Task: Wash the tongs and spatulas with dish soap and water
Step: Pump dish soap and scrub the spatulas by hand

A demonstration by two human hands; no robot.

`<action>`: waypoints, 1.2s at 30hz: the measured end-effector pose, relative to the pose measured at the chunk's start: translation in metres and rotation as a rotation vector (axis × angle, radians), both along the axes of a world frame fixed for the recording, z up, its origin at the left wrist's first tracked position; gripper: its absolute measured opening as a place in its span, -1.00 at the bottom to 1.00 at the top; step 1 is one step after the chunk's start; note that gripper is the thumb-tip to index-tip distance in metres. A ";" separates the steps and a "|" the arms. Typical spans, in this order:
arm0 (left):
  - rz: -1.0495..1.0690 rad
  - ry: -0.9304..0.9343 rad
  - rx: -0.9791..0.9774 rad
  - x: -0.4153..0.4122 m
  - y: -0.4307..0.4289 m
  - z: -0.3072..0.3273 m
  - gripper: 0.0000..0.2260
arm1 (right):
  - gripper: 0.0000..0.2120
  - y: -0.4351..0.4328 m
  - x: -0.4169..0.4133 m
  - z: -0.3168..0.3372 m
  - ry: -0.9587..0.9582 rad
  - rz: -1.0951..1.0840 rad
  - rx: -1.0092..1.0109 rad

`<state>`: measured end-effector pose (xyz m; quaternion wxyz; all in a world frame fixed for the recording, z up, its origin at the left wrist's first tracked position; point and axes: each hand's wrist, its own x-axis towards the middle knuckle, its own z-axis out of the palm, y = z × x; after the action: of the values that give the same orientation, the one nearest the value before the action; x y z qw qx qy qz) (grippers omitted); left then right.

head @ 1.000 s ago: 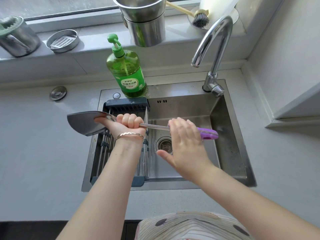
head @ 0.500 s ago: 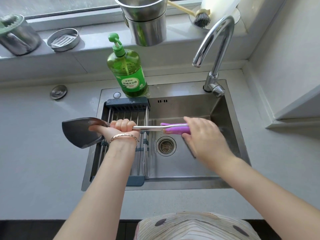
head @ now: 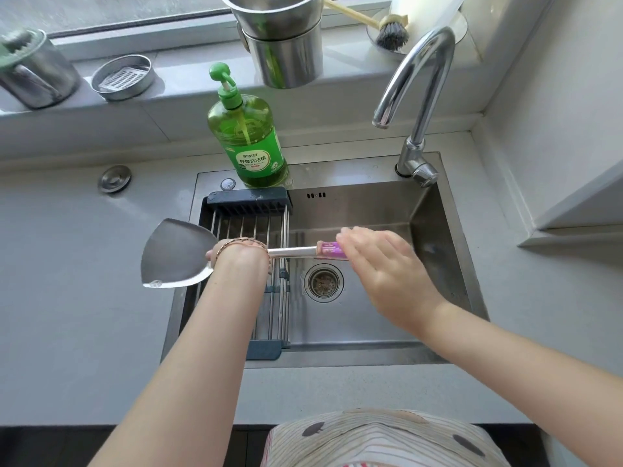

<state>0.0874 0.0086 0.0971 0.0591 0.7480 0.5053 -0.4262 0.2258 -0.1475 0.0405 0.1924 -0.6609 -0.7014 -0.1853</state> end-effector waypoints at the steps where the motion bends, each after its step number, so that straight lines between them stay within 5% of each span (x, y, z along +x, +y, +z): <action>1: -0.018 0.037 -0.006 -0.004 -0.001 -0.004 -0.69 | -0.61 -0.007 0.005 -0.006 -0.028 -0.012 -0.034; 6: -0.063 0.054 0.008 0.003 -0.002 -0.017 -0.74 | -0.58 -0.007 -0.005 -0.007 0.061 -0.201 -0.170; 12: -0.097 0.120 0.012 -0.002 -0.004 -0.017 -0.74 | -0.54 -0.013 -0.016 -0.007 0.094 -0.119 -0.271; 30: -0.076 0.063 0.035 -0.003 0.001 -0.016 -0.76 | -0.55 -0.003 -0.033 0.005 0.167 -0.092 -0.258; 36: -0.001 0.045 0.030 -0.008 0.002 -0.018 -0.77 | -0.55 -0.003 -0.024 0.005 0.199 -0.280 -0.262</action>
<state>0.0795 0.0101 0.0791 0.0360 0.7394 0.5124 -0.4354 0.2020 -0.1510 0.0457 0.1454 -0.7861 -0.5986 -0.0514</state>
